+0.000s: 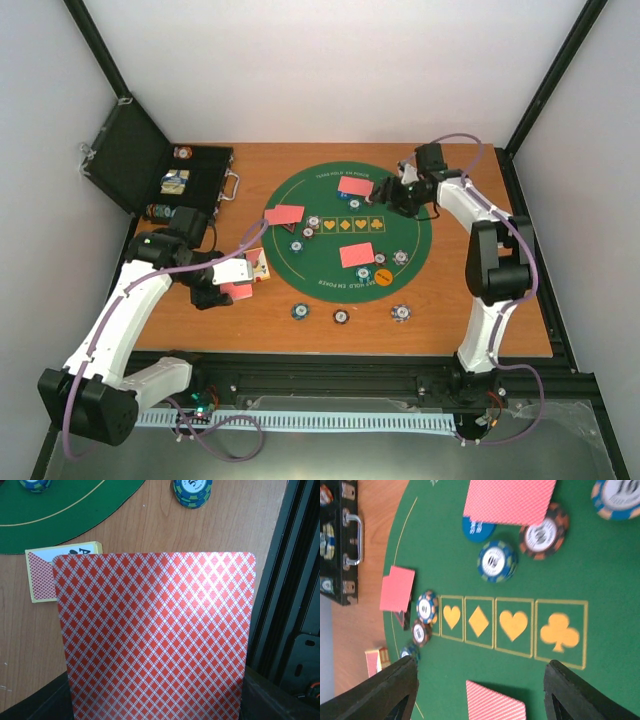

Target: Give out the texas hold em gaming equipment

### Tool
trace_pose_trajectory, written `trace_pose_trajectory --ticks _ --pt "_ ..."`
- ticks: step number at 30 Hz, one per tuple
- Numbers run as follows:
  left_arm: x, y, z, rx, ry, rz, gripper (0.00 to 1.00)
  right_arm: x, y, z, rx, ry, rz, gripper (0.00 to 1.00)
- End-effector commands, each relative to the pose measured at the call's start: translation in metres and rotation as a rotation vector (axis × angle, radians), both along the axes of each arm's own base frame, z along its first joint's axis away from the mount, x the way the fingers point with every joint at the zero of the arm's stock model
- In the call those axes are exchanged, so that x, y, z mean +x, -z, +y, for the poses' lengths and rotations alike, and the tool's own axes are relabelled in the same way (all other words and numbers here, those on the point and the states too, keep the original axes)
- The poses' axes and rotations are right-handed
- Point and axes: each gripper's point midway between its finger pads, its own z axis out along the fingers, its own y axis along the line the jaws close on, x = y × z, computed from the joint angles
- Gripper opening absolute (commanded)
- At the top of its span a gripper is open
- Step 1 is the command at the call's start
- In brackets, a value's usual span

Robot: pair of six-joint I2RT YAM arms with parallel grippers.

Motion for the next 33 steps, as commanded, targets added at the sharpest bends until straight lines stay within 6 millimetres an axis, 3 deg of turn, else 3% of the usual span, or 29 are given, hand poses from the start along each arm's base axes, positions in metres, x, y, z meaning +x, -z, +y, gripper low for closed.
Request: trace_pose_trajectory --ticks 1,4,6,13,20,29,33 --pt "-0.006 -0.007 -0.002 -0.019 0.001 -0.009 0.01 -0.035 0.017 0.029 -0.091 -0.088 -0.045 0.68" --pt "-0.007 -0.007 -0.002 -0.02 0.0 -0.009 0.01 -0.059 0.026 0.048 -0.122 -0.137 -0.035 0.67" --pt "-0.009 -0.007 -0.002 -0.02 0.0 -0.006 0.01 -0.076 0.02 0.069 -0.095 -0.175 -0.043 0.67" --pt "-0.01 -0.006 -0.002 -0.023 0.004 -0.006 0.01 -0.163 -0.043 0.169 0.225 -0.322 -0.104 0.74" --pt "-0.011 -0.009 -0.002 -0.028 0.006 -0.009 0.01 -0.23 -0.07 0.235 0.452 -0.414 -0.087 0.78" --pt "-0.012 -0.011 -0.004 -0.04 0.003 0.002 0.01 -0.272 -0.085 0.283 0.564 -0.505 -0.083 0.75" --pt "-0.011 -0.011 -0.005 -0.04 0.003 0.001 0.01 -0.284 -0.078 0.301 0.573 -0.538 -0.062 0.74"
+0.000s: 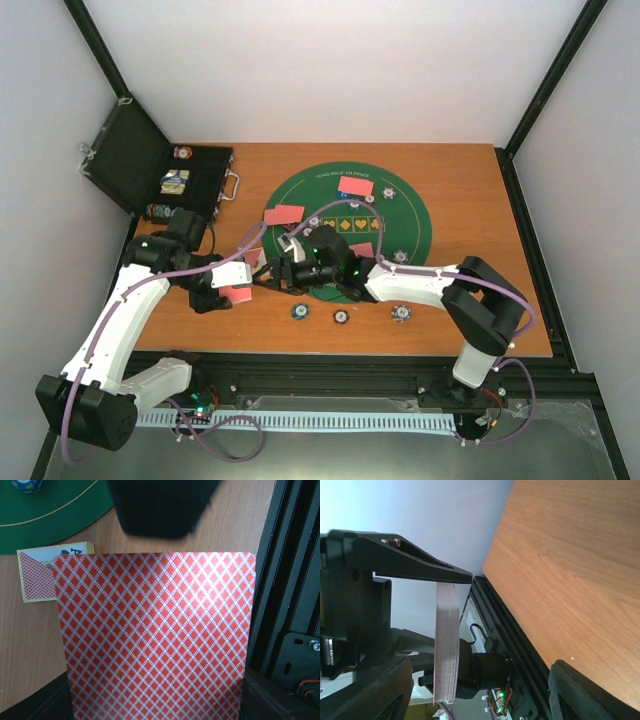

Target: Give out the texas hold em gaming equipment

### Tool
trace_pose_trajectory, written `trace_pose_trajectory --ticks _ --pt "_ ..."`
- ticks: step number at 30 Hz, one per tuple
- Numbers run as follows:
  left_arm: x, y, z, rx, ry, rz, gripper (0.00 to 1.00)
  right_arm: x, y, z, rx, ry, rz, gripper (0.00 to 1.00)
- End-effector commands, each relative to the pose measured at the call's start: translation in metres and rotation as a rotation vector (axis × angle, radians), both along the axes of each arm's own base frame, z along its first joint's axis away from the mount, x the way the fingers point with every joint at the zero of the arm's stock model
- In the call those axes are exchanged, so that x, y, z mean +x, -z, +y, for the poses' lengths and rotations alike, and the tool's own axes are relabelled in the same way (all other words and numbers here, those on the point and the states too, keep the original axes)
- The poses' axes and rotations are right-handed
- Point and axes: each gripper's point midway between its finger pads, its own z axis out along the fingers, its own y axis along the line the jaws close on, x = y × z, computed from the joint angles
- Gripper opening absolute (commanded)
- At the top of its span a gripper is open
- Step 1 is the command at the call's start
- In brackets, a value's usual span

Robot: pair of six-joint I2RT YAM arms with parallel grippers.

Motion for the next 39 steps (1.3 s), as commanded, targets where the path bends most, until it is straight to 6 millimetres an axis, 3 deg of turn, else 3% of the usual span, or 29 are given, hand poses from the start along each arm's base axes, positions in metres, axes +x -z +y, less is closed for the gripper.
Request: trace_pose_trajectory --ticks 1,10,24,29,34,39 --pt "-0.002 -0.009 -0.004 -0.029 0.002 -0.007 0.01 -0.009 -0.013 0.026 0.072 -0.029 -0.004 0.73" --pt "-0.001 -0.008 -0.003 -0.017 0.006 -0.002 0.01 -0.022 -0.013 0.047 0.09 -0.086 -0.002 0.73" --pt "0.0 -0.009 -0.002 -0.008 0.008 -0.012 0.01 -0.018 0.013 0.072 0.083 -0.098 0.061 0.7" --pt "-0.001 -0.012 -0.001 -0.007 0.011 -0.019 0.01 -0.013 0.03 0.065 0.051 -0.066 0.086 0.64" --pt "0.0 -0.015 -0.002 -0.012 0.013 -0.025 0.01 -0.005 0.053 0.042 0.006 -0.02 0.113 0.6" --pt "0.0 -0.015 -0.002 -0.01 0.016 -0.03 0.01 0.0 0.053 0.023 -0.009 0.011 0.106 0.58"
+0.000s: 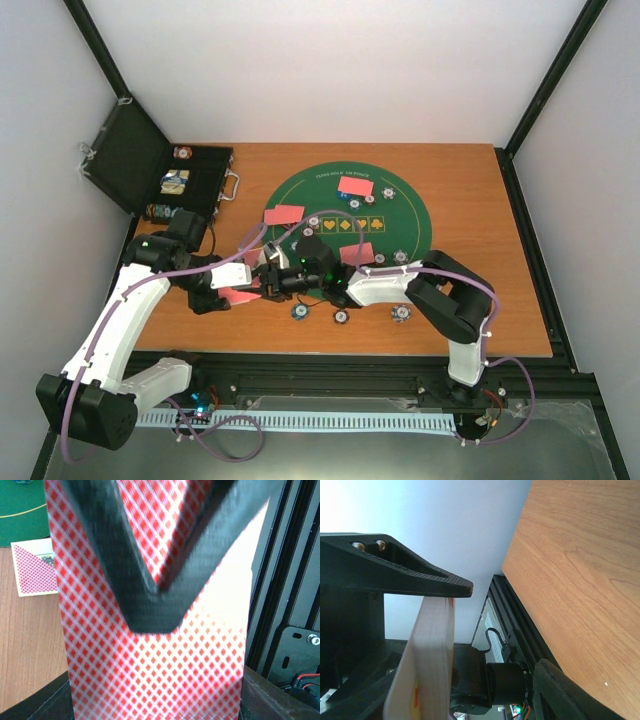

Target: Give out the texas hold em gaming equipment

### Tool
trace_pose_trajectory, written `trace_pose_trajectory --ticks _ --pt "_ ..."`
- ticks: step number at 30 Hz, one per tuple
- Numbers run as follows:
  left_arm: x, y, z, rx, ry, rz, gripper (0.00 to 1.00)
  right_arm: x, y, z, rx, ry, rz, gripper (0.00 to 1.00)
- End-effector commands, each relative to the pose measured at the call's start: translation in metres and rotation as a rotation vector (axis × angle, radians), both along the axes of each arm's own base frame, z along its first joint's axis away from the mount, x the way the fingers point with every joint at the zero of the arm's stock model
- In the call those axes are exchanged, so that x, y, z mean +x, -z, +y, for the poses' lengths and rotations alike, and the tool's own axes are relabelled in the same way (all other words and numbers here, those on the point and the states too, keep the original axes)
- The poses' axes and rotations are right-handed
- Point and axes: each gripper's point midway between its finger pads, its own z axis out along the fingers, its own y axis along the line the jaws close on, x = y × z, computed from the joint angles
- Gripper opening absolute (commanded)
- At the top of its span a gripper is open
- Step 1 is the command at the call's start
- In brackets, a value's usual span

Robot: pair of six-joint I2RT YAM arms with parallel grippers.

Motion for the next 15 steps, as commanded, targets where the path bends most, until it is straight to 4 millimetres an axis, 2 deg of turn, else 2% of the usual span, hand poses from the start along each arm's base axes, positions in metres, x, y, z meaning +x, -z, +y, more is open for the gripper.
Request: trace_pose_trajectory --ticks 1,4,8,15 --pt "0.002 -0.016 -0.005 -0.029 0.019 -0.042 0.01 0.011 0.026 -0.025 -0.1 0.065 0.022 0.56" --pt "0.002 -0.015 -0.005 -0.032 0.019 -0.037 0.01 0.013 0.018 -0.029 -0.098 0.076 0.008 0.47" --pt "0.003 -0.015 -0.006 -0.033 0.017 -0.04 0.01 0.013 -0.001 -0.03 -0.073 0.081 -0.01 0.27" --pt "0.004 -0.013 -0.004 -0.022 0.019 -0.042 0.01 0.015 -0.017 -0.042 -0.09 0.109 -0.037 0.1"
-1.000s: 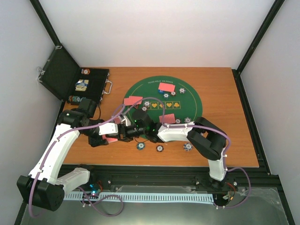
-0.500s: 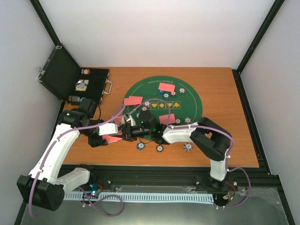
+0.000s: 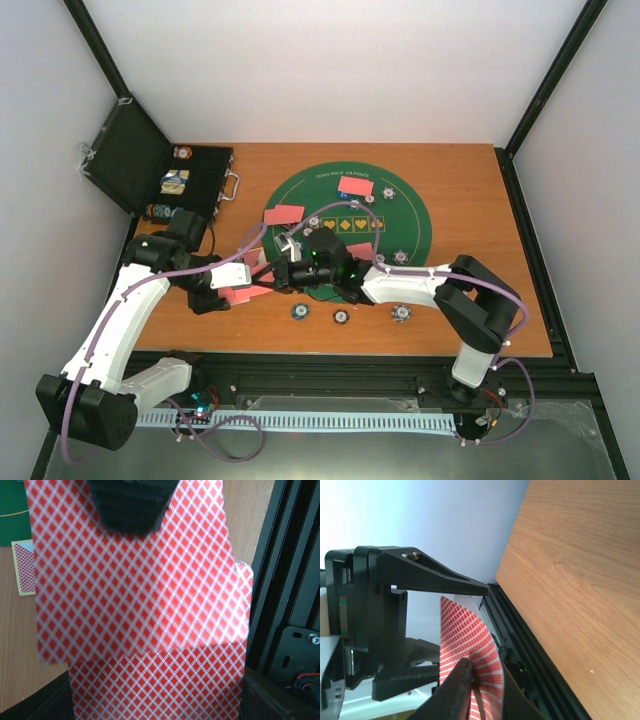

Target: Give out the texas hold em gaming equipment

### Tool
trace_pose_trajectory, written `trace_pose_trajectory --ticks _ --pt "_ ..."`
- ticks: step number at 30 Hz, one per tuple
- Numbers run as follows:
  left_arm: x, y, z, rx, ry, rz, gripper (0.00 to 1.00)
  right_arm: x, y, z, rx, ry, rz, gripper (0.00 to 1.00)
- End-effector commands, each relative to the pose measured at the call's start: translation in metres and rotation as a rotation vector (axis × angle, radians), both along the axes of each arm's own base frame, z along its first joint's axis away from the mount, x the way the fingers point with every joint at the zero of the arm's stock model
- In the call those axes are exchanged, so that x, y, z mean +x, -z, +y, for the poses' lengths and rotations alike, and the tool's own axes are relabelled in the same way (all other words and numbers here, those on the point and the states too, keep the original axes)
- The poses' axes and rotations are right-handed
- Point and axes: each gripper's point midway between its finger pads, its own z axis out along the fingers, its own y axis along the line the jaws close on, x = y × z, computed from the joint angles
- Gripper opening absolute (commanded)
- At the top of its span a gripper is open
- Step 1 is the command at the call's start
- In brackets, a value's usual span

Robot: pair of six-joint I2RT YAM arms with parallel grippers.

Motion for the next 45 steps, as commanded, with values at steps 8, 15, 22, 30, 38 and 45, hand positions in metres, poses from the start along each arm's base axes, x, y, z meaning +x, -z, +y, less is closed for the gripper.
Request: trace_pose_trajectory --ticks 8,15,22,30,38,45 --pt "0.004 -0.012 -0.005 -0.027 0.02 -0.044 0.01 0.016 -0.001 -0.038 -0.103 0.08 -0.028 0.03" --pt "0.005 -0.014 -0.005 -0.024 0.021 -0.046 0.01 0.06 0.034 -0.116 -0.26 0.169 -0.022 0.03" --pt "0.005 -0.012 -0.004 -0.022 0.021 -0.043 0.01 0.101 0.083 -0.179 -0.444 0.212 0.007 0.03" --pt "0.005 -0.012 -0.002 -0.009 0.021 -0.045 0.01 0.138 0.125 -0.219 -0.572 0.255 0.065 0.1" --pt "0.005 -0.01 -0.001 -0.002 0.027 -0.046 0.01 0.147 0.124 -0.256 -0.71 0.354 0.068 0.27" --pt "0.005 -0.01 -0.001 -0.001 0.031 -0.047 0.01 0.166 0.096 -0.284 -0.868 0.451 -0.006 0.35"
